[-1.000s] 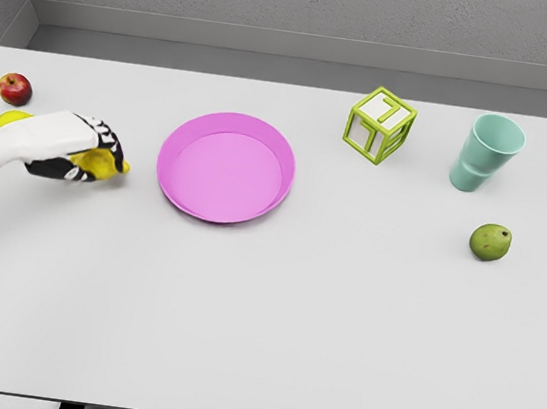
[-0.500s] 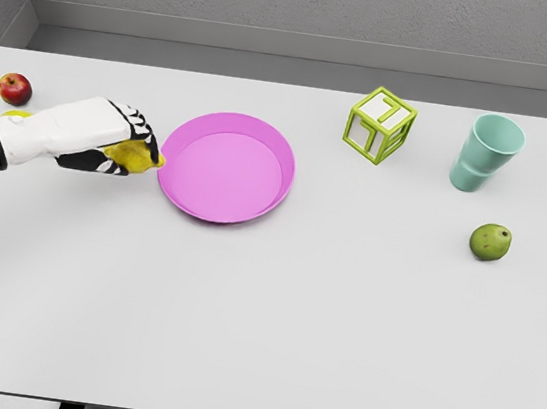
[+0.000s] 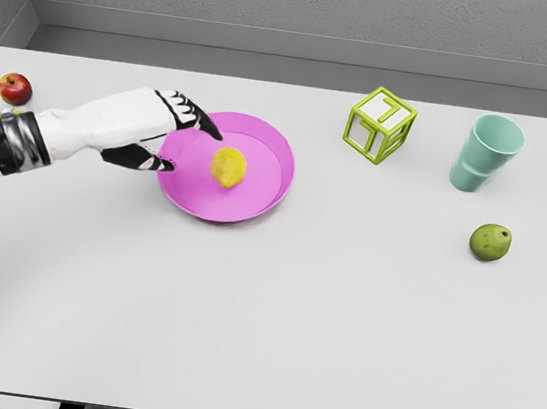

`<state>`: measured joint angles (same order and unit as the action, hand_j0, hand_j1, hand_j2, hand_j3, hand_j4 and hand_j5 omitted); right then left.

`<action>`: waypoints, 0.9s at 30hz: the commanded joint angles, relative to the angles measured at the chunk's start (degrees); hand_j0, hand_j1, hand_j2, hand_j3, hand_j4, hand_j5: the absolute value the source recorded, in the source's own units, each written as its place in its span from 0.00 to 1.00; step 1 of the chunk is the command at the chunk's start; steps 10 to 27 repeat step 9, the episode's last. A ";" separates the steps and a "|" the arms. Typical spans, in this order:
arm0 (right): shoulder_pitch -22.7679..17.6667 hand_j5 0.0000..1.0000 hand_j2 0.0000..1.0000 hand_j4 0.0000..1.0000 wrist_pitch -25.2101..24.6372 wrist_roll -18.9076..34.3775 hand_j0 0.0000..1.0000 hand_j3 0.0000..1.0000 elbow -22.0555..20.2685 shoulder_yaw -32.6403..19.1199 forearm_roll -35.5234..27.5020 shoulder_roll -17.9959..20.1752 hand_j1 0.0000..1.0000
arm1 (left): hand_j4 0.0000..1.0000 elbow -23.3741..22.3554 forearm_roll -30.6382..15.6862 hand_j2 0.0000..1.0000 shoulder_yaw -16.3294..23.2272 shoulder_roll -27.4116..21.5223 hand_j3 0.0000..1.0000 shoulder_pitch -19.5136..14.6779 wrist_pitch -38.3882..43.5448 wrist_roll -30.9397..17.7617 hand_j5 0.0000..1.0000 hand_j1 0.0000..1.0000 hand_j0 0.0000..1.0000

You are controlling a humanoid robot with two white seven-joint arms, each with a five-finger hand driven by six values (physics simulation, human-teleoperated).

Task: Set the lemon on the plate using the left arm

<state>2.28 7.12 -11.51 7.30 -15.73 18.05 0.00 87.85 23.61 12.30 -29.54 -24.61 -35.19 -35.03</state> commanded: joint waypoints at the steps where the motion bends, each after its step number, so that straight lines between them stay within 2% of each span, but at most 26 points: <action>1: -0.09 1.00 1.00 1.00 0.00 0.00 1.00 1.00 0.00 0.00 -0.04 0.00 1.00 | 1.00 -0.31 -2.07 1.00 -3.42 -3.14 1.00 0.26 0.19 0.03 1.00 1.00 1.00; 3: -0.09 1.00 1.00 1.00 0.00 0.00 1.00 1.00 0.00 0.00 -0.04 0.00 1.00 | 1.00 -3.74 -4.27 1.00 -7.29 -6.14 1.00 2.64 0.19 0.03 1.00 1.00 1.00; 4: -0.09 1.00 1.00 1.00 0.00 0.00 1.00 1.00 0.00 0.00 -0.04 0.00 1.00 | 1.00 -6.46 -5.06 1.00 -10.36 -6.58 1.00 3.95 0.19 0.03 1.00 1.00 1.00; 5: 0.00 1.00 1.00 1.00 0.00 0.00 1.00 1.00 0.00 0.00 -0.04 0.00 1.00 | 1.00 -7.08 -5.06 1.00 -12.21 -6.84 1.00 4.83 0.19 0.03 1.00 1.00 1.00; 8: -0.09 1.00 1.00 1.00 0.00 0.00 1.00 1.00 0.00 0.00 -0.04 0.00 1.00 | 1.00 -6.65 -5.06 1.00 -12.22 -7.37 1.00 6.50 0.19 0.03 1.00 1.00 1.00; 27: -0.09 1.00 1.00 1.00 0.00 0.00 1.00 1.00 0.00 0.00 -0.04 0.00 1.00 | 1.00 -6.38 -5.06 1.00 -12.22 -7.37 1.00 6.50 0.19 0.03 1.00 1.00 1.00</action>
